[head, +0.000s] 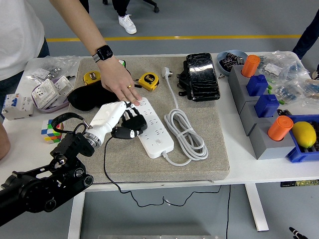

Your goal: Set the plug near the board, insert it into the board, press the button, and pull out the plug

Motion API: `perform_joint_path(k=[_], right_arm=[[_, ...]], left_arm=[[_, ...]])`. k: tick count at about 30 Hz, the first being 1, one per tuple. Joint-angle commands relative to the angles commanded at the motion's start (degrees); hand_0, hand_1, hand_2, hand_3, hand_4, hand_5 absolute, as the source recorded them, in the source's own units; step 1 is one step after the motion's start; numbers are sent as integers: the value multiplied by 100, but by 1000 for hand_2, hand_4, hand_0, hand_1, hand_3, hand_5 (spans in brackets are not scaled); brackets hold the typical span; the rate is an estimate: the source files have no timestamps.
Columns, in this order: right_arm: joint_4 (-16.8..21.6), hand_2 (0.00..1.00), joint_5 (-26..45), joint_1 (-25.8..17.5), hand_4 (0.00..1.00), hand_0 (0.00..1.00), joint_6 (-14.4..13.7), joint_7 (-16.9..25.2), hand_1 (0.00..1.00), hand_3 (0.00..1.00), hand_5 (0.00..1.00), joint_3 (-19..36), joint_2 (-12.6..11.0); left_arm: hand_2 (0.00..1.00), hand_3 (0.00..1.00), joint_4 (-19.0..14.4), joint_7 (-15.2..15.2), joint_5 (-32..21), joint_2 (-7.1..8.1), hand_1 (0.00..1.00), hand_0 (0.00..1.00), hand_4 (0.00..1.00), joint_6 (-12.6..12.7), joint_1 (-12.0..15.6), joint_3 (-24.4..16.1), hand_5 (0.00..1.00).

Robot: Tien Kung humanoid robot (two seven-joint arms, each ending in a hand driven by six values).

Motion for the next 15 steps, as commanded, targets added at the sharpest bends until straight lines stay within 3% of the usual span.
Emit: perform_joint_path(k=[2, 9, 15], right_arm=[[4, 601, -7, -2, 923, 573, 0, 0, 639, 538, 467, 4, 1], [6, 602, -13, -9, 924, 572, -1, 0, 639, 538, 468, 1, 0], [8, 602, -20, -24, 924, 574, 1, -1, 640, 537, 468, 10, 2]], left_arm=[[317, 465, -12, -90, -44, 6, 302, 228, 795, 54, 16, -32, 109], [311, 458, -61, -349, -141, 24, 294, 223, 787, 192, 98, -235, 104], [305, 454, -323, -270, 51, 148, 292, 221, 775, 96, 329, -656, 110]])
